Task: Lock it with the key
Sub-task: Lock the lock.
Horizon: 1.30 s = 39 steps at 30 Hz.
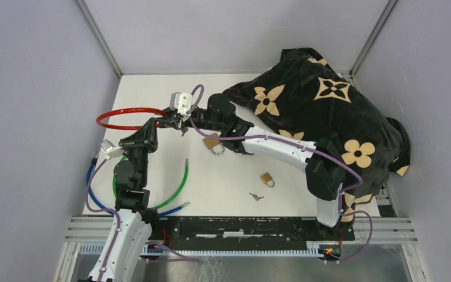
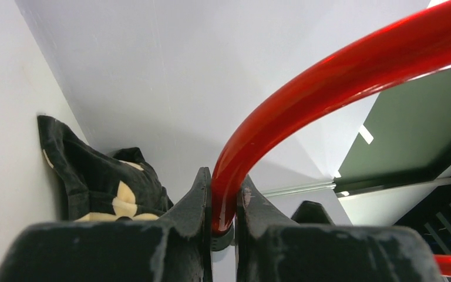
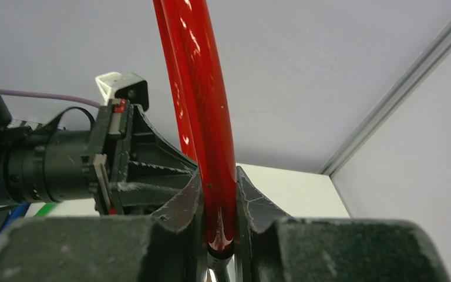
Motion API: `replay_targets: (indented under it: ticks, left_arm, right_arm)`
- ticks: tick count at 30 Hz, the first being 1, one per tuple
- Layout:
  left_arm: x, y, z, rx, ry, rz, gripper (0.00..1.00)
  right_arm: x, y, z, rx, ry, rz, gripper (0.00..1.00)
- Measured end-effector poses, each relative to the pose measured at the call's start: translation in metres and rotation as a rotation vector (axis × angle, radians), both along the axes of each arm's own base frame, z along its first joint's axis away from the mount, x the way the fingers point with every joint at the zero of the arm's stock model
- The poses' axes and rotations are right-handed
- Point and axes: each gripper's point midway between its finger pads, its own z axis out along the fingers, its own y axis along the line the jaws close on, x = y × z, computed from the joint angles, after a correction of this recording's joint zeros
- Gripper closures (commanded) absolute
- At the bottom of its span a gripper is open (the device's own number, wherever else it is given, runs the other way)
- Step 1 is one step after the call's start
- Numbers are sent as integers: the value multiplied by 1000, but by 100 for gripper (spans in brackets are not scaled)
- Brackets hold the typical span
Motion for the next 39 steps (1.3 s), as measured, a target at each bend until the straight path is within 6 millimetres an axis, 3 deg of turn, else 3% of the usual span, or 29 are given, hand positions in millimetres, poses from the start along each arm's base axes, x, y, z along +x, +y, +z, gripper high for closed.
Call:
replay_targets:
  ticks: [6,13,24,27,32,39]
  left_arm:
    - [3,-1,-12,21,48,1,98]
    - [2,-2,-9,46,30,-1,98]
    - [-7,-10,12,138,-69,-14,98]
    - [-13,-14,24,143,-121,-31,98]
    - [-18,-16,33,175,-166,-28,98]
    - [-36,-15,63,330,-327,44,98]
  right_arm:
    - [10,-9,-21,-48,32,-21,86]
    - [5,-9,-13,-35,88,3,73]
    - [3,-11,-2,-18,143,-5,50]
    - [1,-11,-9,-43,162,-2,45]
    - [-5,-15,-1,-47,144,13,42]
    - [-27,-29,7,-72,76,94,41]
